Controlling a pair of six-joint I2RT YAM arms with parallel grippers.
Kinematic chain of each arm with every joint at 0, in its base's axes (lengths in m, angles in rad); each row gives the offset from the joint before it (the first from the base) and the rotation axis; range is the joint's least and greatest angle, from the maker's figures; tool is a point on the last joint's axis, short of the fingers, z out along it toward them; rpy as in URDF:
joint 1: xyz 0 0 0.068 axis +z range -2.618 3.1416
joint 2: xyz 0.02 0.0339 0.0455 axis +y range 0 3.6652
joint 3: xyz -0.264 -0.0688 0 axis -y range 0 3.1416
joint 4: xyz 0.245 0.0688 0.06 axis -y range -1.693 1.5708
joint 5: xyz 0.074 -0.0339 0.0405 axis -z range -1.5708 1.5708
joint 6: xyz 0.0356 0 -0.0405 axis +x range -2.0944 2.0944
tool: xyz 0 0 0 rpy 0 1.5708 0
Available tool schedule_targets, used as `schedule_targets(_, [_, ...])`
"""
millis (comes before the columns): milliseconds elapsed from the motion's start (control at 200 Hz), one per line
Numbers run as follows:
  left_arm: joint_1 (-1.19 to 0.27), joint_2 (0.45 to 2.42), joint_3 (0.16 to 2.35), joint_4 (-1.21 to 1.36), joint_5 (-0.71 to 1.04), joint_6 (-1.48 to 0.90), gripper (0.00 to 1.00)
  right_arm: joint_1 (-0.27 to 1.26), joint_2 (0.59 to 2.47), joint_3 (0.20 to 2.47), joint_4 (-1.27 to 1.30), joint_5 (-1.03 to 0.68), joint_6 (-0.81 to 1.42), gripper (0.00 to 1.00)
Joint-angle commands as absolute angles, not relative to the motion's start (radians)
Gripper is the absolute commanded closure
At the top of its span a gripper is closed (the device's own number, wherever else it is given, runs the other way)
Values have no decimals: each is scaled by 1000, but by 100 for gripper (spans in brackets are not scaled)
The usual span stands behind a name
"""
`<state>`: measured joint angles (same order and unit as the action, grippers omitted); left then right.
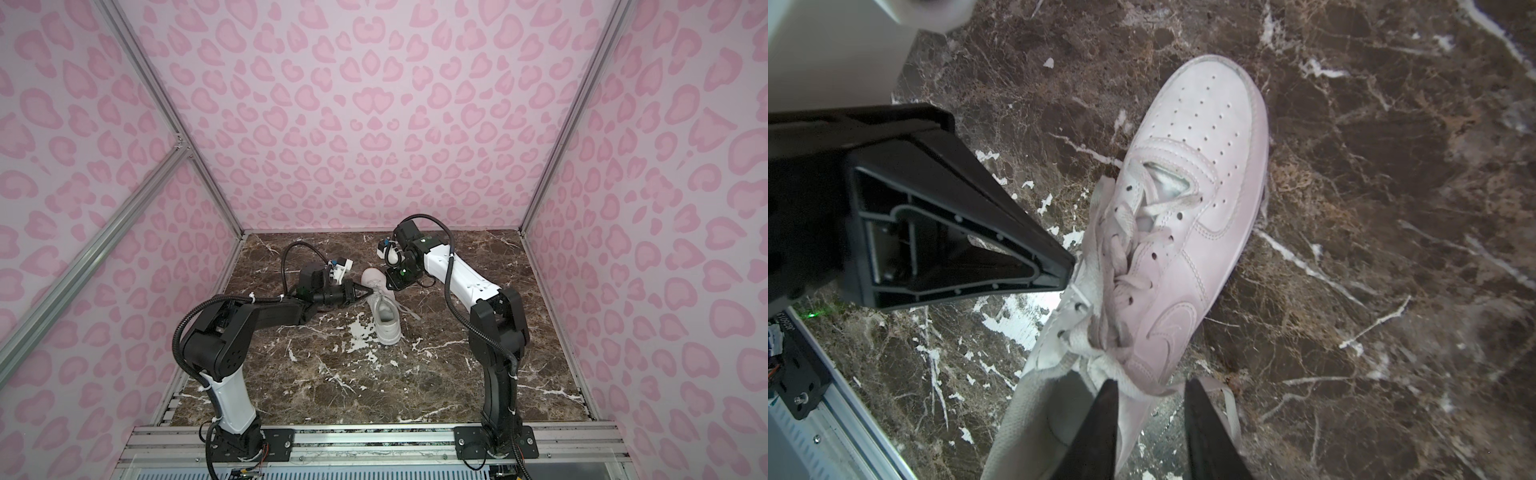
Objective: Tie the shoes
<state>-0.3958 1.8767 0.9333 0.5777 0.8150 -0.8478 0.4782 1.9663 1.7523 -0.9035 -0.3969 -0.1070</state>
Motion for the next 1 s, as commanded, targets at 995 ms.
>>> schedule_targets(995, [-362, 1764, 885, 486, 812, -774, 85, 487, 1984, 1699, -838, -484, -80, 74])
